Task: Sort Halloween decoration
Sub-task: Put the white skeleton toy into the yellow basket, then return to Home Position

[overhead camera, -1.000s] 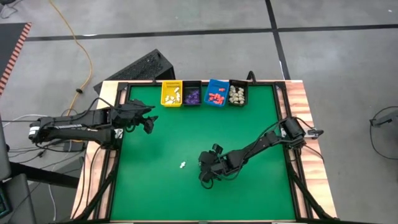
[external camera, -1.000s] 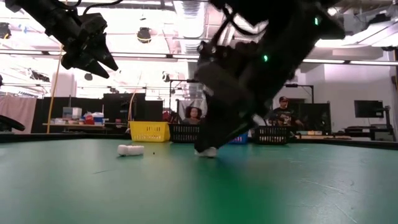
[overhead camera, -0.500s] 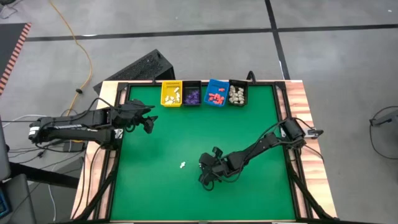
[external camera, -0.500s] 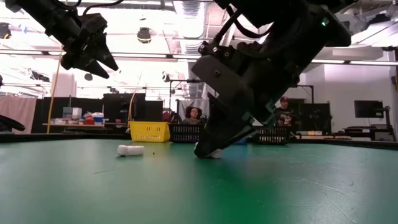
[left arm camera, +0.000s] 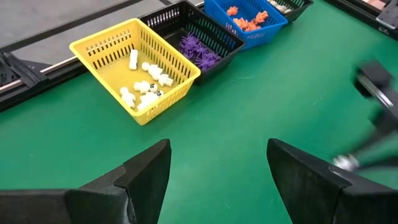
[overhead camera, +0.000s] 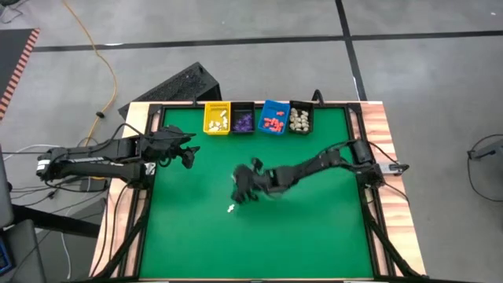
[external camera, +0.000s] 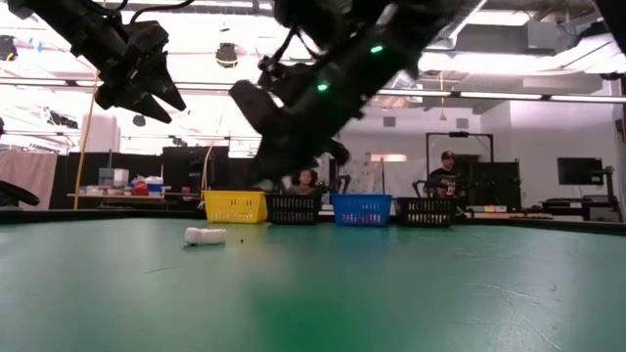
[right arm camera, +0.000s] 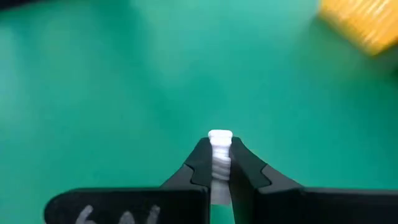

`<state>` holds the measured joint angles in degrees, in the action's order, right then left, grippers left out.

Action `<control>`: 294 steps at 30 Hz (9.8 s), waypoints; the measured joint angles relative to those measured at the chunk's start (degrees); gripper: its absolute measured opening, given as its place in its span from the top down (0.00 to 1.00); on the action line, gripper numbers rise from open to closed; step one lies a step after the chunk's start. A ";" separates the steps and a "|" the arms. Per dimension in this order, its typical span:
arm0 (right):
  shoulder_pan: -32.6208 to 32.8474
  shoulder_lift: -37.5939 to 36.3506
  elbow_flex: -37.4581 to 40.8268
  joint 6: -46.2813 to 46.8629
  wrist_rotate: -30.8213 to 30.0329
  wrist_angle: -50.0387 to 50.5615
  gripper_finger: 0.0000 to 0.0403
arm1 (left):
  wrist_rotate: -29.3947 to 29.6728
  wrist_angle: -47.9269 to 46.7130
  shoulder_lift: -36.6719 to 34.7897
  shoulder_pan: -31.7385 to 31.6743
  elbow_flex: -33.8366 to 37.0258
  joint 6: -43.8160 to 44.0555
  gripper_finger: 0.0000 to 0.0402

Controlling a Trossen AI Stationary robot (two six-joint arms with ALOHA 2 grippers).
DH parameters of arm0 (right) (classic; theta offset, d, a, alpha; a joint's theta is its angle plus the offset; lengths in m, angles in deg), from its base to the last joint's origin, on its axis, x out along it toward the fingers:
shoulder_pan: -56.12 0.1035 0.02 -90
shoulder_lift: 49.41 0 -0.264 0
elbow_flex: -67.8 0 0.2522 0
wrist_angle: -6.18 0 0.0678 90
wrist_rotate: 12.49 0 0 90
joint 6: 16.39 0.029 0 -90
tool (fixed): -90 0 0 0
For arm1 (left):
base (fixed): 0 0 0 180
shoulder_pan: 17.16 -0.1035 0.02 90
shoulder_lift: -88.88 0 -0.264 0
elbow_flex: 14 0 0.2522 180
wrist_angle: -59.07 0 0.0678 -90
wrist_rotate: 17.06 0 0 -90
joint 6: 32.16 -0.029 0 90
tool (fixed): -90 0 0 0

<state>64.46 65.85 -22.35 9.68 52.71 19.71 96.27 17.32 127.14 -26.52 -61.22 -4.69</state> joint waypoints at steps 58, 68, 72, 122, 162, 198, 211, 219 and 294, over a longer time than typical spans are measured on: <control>-15.65 6.15 -29.18 -33.04 47.22 34.83 0.48 | 3.87 -0.12 -0.02 0.00 0.00 -0.26 0.36; -2.28 11.81 -29.13 -42.69 40.49 33.44 0.48 | 3.77 -0.62 -0.04 0.00 0.00 -0.28 0.36; -1.29 13.15 -29.18 -44.02 39.85 30.12 0.48 | 3.48 -1.09 0.00 0.00 0.00 -0.48 0.36; -9.88 11.74 -29.00 -29.39 17.84 19.08 0.89 | 4.39 -2.97 0.04 0.00 0.00 -0.28 0.36; -29.53 11.63 -29.17 -13.90 18.05 1.44 0.69 | 6.01 -2.99 0.04 0.00 0.00 1.64 0.36; -25.33 -29.16 -29.21 -24.20 20.40 36.97 0.56 | 5.56 -3.54 0.04 0.00 0.00 -1.92 0.36; -16.02 -50.41 -29.19 -21.10 9.26 54.80 0.56 | -6.53 14.20 -7.85 -0.02 -11.11 -5.19 0.36; -8.01 -61.66 -22.19 -18.80 3.48 55.85 0.56 | -7.47 18.41 -12.48 0.00 -22.98 -18.44 0.36; 8.88 -115.10 65.77 -21.60 -12.31 -2.94 0.56 | 11.89 15.94 -32.33 19.70 18.74 -1.11 0.36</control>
<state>73.33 -49.25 43.42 -11.92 40.41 16.77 108.16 33.26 94.81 -6.83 -42.47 -5.80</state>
